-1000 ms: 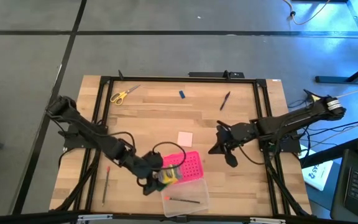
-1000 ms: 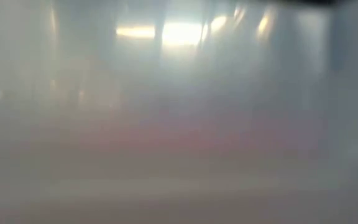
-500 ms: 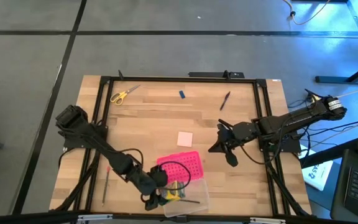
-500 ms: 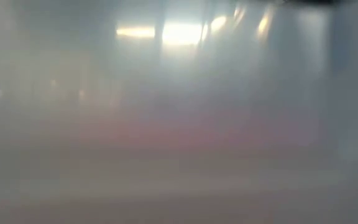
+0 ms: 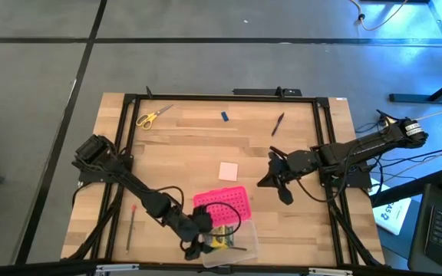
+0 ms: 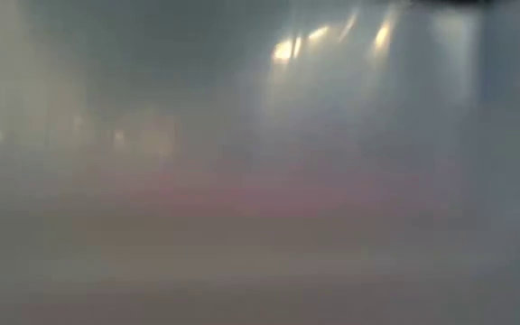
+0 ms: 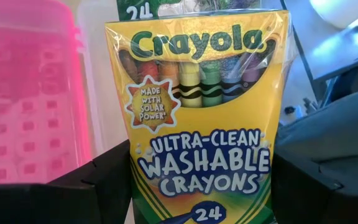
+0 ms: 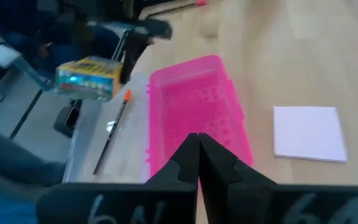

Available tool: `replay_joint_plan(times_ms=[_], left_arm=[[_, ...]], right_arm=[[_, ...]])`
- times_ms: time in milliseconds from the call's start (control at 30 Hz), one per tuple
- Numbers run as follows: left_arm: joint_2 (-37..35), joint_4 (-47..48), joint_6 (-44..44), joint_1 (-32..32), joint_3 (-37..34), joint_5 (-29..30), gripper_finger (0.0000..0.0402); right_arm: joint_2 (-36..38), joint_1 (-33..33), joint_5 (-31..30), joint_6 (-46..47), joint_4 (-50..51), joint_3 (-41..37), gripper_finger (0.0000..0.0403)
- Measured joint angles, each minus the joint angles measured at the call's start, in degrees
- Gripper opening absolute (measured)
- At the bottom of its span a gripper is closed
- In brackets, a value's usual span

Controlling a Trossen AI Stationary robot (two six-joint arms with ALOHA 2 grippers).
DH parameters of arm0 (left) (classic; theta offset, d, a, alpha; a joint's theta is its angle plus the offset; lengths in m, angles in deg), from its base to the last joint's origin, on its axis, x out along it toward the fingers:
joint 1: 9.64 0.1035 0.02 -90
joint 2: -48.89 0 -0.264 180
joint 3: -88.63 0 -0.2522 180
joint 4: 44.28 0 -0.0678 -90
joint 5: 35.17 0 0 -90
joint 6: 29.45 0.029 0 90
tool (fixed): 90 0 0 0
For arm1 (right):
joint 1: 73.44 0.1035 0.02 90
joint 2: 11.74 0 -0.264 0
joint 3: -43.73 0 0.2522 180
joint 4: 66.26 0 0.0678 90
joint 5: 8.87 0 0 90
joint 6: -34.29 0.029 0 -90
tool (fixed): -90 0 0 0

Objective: Pack school essentials
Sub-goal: Put the yellow crayon box into the pink supply box

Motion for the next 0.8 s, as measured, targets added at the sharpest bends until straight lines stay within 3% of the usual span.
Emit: replay_joint_plan(times_ms=[400, 800], left_arm=[[0.1, 0.1, 1.6, -0.1, 0.0, 3.9, 0.0289], [2.5, -0.4, 1.0, -0.4, 0.0, 3.9, 0.0289]], right_arm=[[0.0, 0.0, 22.0, -6.4, 0.0, 0.0, 0.0006], [0.0, 0.0, 23.7, -7.4, 0.0, 0.0, 0.0006]])
